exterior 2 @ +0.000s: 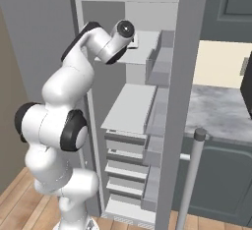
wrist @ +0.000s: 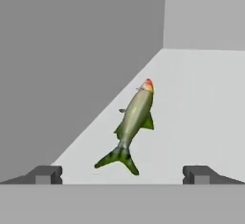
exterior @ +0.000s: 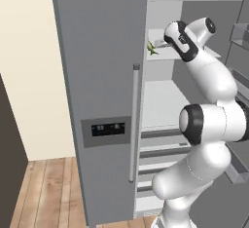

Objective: Gather the eggplant and squash from the fridge and place them on a tray on the dining counter. Then gather the chicken drumstick and fish from the fridge and place them on the other tray.

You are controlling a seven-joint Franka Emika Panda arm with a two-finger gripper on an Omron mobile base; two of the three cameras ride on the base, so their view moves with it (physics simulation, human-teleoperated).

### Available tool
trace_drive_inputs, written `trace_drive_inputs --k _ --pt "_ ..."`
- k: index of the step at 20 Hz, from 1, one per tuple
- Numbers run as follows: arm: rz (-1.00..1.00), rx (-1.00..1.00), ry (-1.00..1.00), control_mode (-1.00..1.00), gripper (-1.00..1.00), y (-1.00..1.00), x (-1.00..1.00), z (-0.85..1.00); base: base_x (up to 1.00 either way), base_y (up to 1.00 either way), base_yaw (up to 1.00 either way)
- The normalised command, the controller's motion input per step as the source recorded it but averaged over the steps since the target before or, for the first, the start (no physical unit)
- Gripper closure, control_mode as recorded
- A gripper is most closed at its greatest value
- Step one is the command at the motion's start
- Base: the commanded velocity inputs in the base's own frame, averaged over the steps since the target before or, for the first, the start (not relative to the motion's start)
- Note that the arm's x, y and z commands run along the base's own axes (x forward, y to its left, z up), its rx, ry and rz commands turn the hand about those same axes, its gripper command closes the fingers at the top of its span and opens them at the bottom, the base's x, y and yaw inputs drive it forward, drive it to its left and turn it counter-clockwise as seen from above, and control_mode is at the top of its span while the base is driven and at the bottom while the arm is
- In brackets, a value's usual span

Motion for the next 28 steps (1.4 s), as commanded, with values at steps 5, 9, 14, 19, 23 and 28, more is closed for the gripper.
trace_drive_inputs --k 5,9,14,19,23,28 --pt "0.13 0.00 0.00 -1.00 -1.00 0.00 0.43 -0.02 0.00 0.00 0.00" --pt "0.11 0.00 0.02 -1.00 -1.00 0.01 0.42 -0.03 0.00 0.00 0.00" --pt "0.09 -0.01 0.03 -1.00 -1.00 0.01 0.31 -0.04 0.00 0.00 0.00" --pt "0.04 0.00 0.05 -1.00 -1.00 0.09 0.14 0.00 0.00 0.00 0.00" --pt "0.00 0.00 0.02 -1.00 -1.00 0.18 0.02 -0.11 0.00 0.00 0.00" --pt "0.00 0.00 0.00 -1.00 -1.00 0.33 0.00 -0.20 0.00 0.00 0.00"
